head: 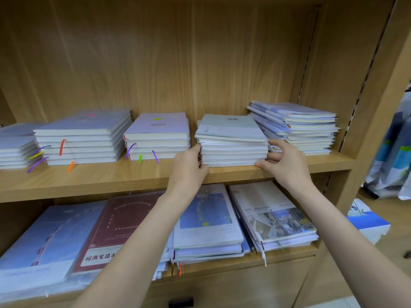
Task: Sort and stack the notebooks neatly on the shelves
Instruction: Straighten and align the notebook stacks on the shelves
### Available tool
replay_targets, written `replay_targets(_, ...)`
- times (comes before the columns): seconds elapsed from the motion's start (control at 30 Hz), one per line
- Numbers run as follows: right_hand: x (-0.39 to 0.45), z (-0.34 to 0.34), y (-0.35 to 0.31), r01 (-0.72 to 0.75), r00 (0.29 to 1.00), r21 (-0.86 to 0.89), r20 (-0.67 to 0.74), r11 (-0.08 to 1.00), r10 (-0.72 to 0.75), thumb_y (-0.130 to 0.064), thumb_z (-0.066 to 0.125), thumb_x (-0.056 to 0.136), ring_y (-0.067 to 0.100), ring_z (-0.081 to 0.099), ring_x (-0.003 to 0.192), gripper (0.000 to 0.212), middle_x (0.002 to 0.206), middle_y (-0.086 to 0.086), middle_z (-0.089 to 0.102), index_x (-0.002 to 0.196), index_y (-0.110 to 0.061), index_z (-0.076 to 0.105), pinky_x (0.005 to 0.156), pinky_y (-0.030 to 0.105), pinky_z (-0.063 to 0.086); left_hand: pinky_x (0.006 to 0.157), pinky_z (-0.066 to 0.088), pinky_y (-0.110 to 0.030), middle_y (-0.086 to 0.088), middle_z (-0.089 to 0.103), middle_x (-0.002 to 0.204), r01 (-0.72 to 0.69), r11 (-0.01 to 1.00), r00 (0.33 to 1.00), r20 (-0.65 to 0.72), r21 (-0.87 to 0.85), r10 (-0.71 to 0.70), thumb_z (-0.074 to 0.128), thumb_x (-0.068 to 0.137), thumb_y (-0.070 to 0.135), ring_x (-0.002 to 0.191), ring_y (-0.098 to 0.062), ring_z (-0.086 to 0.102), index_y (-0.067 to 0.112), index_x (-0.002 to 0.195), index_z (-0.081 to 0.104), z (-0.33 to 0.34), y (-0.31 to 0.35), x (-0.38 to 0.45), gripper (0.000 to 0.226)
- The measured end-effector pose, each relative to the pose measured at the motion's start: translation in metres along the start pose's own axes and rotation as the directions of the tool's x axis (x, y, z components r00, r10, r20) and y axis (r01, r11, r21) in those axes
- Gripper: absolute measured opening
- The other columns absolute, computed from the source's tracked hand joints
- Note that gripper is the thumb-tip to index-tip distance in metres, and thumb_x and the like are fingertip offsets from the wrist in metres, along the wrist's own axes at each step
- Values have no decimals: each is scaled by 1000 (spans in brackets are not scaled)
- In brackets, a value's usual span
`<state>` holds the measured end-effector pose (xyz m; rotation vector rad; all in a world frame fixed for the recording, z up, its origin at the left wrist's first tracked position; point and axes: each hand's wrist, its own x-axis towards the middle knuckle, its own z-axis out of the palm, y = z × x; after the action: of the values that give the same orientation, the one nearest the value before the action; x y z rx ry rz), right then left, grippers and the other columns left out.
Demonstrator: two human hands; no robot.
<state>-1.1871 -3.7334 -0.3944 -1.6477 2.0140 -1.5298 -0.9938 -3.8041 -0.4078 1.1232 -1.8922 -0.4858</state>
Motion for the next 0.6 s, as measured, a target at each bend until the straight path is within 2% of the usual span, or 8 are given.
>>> replay_targets(0.13, 3, -9, -2, -47, 995, 3, 88, 999, 47, -13, 77, 75, 15, 62, 99, 60, 106, 12, 69, 128, -16, 51, 86, 24, 42, 90, 51, -42, -11, 68, 100, 19, 999, 998, 63, -50, -16, 54, 78, 0, 96, -24, 65, 5, 108, 58, -5, 1, 0, 31)
replay_targets(0.2, 6, -14, -6, -77, 988, 84, 144, 994, 65, -18, 78, 75, 12, 58, 104, 62, 117, 8, 65, 130, -17, 49, 91, 28, 44, 95, 47, -41, -5, 65, 113, 18, 997, 998, 66, -74, -13, 58, 73, 16, 107, -22, 60, 11, 129, 48, -8, 2, 3, 57)
replay_targets(0.27, 9, -15, -12, -67, 986, 169, 160, 983, 39, -21, 73, 80, 8, 51, 112, 59, 127, 1, 56, 133, -16, 48, 100, 33, 44, 104, 41, -38, 0, 58, 127, 24, 976, 998, 54, -216, -12, 58, 70, 22, 119, -20, 53, 15, 145, 29, -8, 5, 4, 80)
replay_targets(0.3, 9, -14, -16, -61, 986, 209, 163, 976, 26, -21, 69, 84, 5, 49, 111, 54, 125, -5, 54, 133, -17, 48, 100, 33, 44, 106, 38, -37, 1, 56, 129, 33, 954, 999, 43, -299, -21, 57, 72, 19, 122, -19, 51, 14, 147, 25, -7, 8, 4, 81)
replay_targets(0.37, 9, -11, -22, -44, 985, 254, 175, 966, -1, -21, 62, 89, -3, 51, 100, 45, 115, -16, 53, 131, -23, 48, 89, 21, 48, 107, 37, -29, 4, 54, 129, 51, 909, 999, 19, -414, -47, 57, 83, 4, 120, -11, 51, 10, 145, 29, -6, 14, 3, 68)
replay_targets(0.47, 10, -10, -22, -32, 983, 261, 181, 965, -16, -23, 59, 91, -10, 55, 85, 35, 106, -19, 59, 124, -26, 49, 74, 14, 46, 93, 38, -6, 21, 50, 115, 9, 866, 1000, -14, -499, -19, 51, 89, -9, 113, 0, 50, 8, 141, 35, -5, 18, -1, 57)
replay_targets(0.53, 13, -11, -22, -34, 986, 246, 169, 969, -8, -23, 57, 92, -11, 53, 84, 37, 100, -23, 56, 129, -20, 49, 79, 15, 46, 84, 37, 1, 28, 47, 105, 0, 856, 999, -38, -518, -22, 50, 89, -10, 103, 8, 49, 7, 140, 37, -4, 18, -2, 55)
replay_targets(0.6, 17, -12, -20, -49, 986, 233, 168, 971, 10, -22, 57, 92, 0, 56, 98, 42, 114, -11, 61, 132, -13, 49, 93, 25, 45, 82, 37, 2, 28, 48, 102, -3, 852, 997, -62, -524, -35, 51, 88, -10, 96, 13, 49, 6, 138, 40, -3, 18, -3, 54)
